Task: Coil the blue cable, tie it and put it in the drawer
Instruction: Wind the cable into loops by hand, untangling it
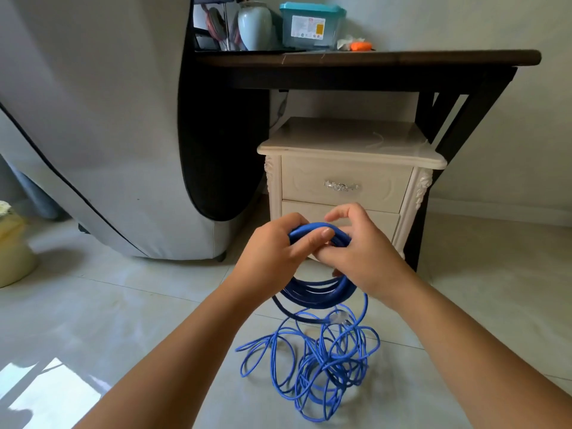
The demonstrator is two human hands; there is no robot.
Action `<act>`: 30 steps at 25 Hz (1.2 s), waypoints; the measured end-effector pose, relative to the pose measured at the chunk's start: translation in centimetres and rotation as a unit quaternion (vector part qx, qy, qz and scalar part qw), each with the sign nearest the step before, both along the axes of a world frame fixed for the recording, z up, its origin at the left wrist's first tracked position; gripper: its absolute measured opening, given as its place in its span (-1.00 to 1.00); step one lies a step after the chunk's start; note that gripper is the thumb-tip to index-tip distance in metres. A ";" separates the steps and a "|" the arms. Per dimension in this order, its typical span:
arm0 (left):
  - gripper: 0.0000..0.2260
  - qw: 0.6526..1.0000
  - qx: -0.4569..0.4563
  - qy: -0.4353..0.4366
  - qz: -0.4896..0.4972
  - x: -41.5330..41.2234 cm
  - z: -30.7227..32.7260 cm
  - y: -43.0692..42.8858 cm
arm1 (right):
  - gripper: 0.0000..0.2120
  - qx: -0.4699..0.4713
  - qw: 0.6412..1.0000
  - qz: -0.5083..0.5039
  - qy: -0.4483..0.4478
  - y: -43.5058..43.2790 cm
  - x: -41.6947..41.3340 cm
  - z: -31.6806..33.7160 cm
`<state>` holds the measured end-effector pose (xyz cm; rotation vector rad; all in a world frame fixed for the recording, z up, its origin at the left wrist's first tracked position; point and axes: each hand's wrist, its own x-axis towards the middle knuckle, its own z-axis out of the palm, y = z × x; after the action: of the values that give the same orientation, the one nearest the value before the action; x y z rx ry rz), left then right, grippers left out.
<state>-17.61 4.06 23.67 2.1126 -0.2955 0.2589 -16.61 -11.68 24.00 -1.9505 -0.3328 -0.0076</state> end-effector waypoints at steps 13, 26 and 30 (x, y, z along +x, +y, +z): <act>-0.66 0.945 -0.277 0.000 0.172 0.2 2.0 1.8 | -0.30 0.113 0.975 0.150 0.118 -1.5 0.8 -0.7; -0.61 0.897 -0.391 0.018 0.204 -1.4 -0.5 -3.6 | -0.76 0.169 0.977 -0.112 0.068 2.1 -0.9 -1.6; -0.70 0.922 -0.360 0.052 0.135 -1.8 -0.6 -2.6 | -0.85 0.095 0.988 -0.125 0.015 1.1 -0.7 -0.7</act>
<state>-19.37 1.50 23.11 1.4189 0.1486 0.3517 -17.27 -10.63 23.29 -1.7894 -0.0632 -0.1675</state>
